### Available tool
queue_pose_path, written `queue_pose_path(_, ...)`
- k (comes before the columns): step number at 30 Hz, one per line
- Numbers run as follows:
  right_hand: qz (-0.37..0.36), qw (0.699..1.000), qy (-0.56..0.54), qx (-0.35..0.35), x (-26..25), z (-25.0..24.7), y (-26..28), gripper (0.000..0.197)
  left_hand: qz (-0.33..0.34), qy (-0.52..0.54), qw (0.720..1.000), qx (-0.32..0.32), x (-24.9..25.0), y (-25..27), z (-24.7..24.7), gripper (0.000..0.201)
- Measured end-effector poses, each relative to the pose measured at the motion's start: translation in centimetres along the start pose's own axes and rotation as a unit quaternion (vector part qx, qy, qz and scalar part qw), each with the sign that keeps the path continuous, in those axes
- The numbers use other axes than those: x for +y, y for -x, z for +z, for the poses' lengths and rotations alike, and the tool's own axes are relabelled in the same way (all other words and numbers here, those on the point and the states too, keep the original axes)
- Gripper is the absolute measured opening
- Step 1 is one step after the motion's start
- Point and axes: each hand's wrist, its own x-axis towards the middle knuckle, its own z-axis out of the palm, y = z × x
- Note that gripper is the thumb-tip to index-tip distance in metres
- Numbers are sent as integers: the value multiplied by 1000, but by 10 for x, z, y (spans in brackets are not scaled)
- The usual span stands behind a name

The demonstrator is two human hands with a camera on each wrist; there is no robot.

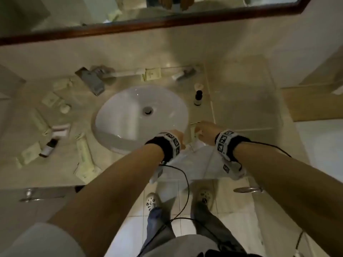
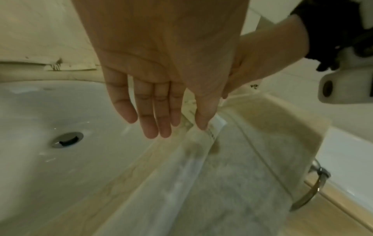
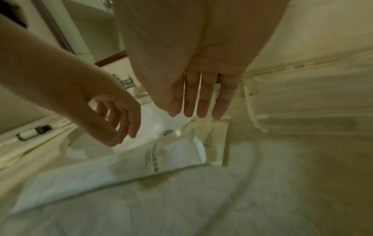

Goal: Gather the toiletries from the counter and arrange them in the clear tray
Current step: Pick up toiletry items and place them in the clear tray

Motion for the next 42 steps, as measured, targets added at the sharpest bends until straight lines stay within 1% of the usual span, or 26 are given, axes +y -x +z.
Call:
queue_pose_path(3, -20, 999, 39, -3, 2, 16, -9, 35, 4, -12, 1000, 0, 4, 0, 16, 23)
queue_pose_path(4, -30, 998, 59, -15, 2, 23, -11, 37, -10, -18, 1000, -12, 5, 0, 22, 19)
queue_pose_path(5, -36, 996, 76, -30, 3, 29, -11, 37, -10, -21, 1000, -9, 6, -2, 26, 17)
queue_pose_path(7, -63, 991, 112, -31, 7, 38, -14, 33, -20, -23, 1000, -7, 7, -6, 30, 15)
queue_pose_path(10, -100, 984, 146, -14, 8, 44, -15, 28, -26, -15, 999, -13, 8, -9, 29, 16)
queue_pose_path(12, -108, 981, 160, -26, 6, 43, -15, 28, -27, -11, 999, -16, 9, -7, 28, 13)
queue_pose_path(14, -112, 985, 130, -33, 8, 43, -15, 26, -24, -4, 1000, -8, 11, -8, 28, 15)
queue_pose_path(17, -106, 994, 29, -29, 15, 38, -4, 14, -20, 48, 998, 36, 19, -8, 26, 29)
queue_pose_path(20, -123, 991, -40, 22, 35, 26, 12, 5, -3, 86, 993, 86, 30, -7, 15, 31)
queue_pose_path(24, -80, 988, -93, 96, 80, -10, 33, 4, 35, 94, 984, 149, 40, -5, -19, 31)
queue_pose_path(27, -39, 979, -89, 180, 128, -40, 39, 9, 81, 97, 973, 194, 57, -12, -43, 27)
queue_pose_path(29, -11, 972, -72, 224, 158, -54, 41, 7, 113, 83, 968, 210, 74, -24, -53, 29)
queue_pose_path(32, 30, 967, -39, 250, 194, -63, 39, 6, 147, 73, 958, 234, 104, -50, -62, 30)
queue_pose_path(34, 63, 966, -25, 249, 210, -62, 36, 7, 161, 74, 950, 256, 122, -67, -64, 28)
queue_pose_path(35, 77, 967, -19, 242, 218, -59, 34, 8, 158, 71, 950, 260, 129, -76, -63, 28)
queue_pose_path(36, 90, 970, -12, 226, 224, -54, 34, 9, 147, 67, 954, 254, 135, -83, -62, 28)
queue_pose_path(37, 98, 973, -5, 209, 229, -48, 33, 10, 134, 63, 961, 234, 139, -89, -60, 29)
queue_pose_path(39, 99, 978, -5, 185, 236, -34, 34, 13, 111, 54, 977, 171, 143, -97, -57, 31)
queue_pose_path(41, 88, 978, -22, 187, 241, -27, 35, 17, 115, 46, 985, 123, 145, -99, -52, 33)
queue_pose_path(42, 82, 978, -34, 191, 242, -26, 36, 18, 122, 47, 985, 116, 145, -99, -50, 34)
